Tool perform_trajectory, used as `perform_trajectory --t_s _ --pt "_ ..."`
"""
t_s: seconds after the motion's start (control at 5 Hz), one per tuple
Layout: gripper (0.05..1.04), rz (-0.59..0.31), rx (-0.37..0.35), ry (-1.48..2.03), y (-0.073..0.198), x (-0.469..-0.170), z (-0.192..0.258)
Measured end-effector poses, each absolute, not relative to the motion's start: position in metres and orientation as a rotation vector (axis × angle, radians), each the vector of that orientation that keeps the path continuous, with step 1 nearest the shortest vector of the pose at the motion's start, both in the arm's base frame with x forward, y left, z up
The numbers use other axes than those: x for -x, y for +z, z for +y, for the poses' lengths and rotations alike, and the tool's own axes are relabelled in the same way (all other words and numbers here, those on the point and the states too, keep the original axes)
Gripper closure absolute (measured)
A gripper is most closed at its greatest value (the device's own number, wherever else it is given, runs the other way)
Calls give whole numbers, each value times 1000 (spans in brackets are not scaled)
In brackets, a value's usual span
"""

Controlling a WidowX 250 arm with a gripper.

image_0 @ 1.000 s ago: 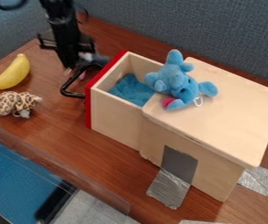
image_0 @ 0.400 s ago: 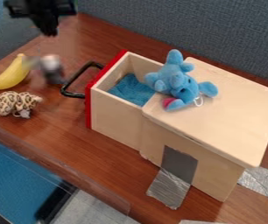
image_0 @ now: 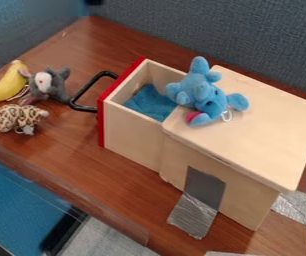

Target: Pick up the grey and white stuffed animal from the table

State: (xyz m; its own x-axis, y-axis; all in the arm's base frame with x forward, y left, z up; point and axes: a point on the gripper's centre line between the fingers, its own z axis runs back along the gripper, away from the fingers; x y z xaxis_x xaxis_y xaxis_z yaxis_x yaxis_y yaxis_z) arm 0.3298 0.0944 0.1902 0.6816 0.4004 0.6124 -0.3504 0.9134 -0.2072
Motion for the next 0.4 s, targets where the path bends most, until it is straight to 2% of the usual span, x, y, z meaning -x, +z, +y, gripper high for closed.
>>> perform_trajectory --t_s 0.2,0.4 --pt "888 -682 76 414 190 -322 91" --pt "615 -628 52 420 178 -314 108"
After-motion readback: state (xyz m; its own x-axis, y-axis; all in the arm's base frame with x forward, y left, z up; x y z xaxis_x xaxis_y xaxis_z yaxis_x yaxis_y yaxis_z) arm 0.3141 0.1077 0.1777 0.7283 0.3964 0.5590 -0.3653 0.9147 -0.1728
